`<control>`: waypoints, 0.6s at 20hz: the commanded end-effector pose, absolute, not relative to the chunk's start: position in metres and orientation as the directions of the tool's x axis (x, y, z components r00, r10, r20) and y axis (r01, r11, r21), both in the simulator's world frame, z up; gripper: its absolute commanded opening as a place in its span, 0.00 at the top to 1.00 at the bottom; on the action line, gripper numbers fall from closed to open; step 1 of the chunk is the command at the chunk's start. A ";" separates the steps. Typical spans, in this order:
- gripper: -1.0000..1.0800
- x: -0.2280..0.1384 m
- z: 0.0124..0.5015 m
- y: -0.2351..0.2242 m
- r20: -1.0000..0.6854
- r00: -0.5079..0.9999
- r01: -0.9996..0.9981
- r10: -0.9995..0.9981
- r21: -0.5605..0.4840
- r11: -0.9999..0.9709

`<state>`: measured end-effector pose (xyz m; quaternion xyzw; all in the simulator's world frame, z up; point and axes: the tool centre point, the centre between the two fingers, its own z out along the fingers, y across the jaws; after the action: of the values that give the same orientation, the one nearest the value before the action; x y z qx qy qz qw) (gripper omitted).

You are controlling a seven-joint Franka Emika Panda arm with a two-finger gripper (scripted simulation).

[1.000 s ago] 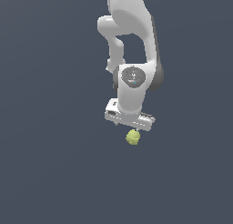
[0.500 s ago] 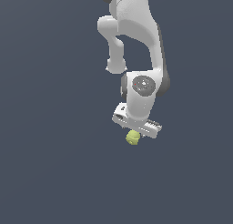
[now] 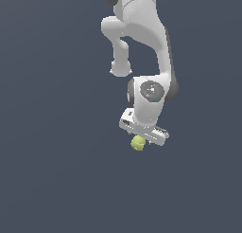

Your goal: Pick up the object and move it to a goal position.

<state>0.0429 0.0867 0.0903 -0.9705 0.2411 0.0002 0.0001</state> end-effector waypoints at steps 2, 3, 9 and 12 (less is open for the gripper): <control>0.04 0.043 0.085 0.087 -0.001 0.884 -0.468 -0.468 0.000 -0.884; 0.04 0.043 0.081 0.087 -0.001 0.883 -0.469 -0.469 0.000 -0.883; 0.04 0.042 0.051 0.087 0.000 0.882 -0.471 -0.471 0.000 -0.882; 0.04 0.042 0.042 0.087 0.000 0.882 -0.471 -0.471 0.000 -0.882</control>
<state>0.0414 0.0867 0.0465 -0.9701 0.2429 0.0007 -0.0003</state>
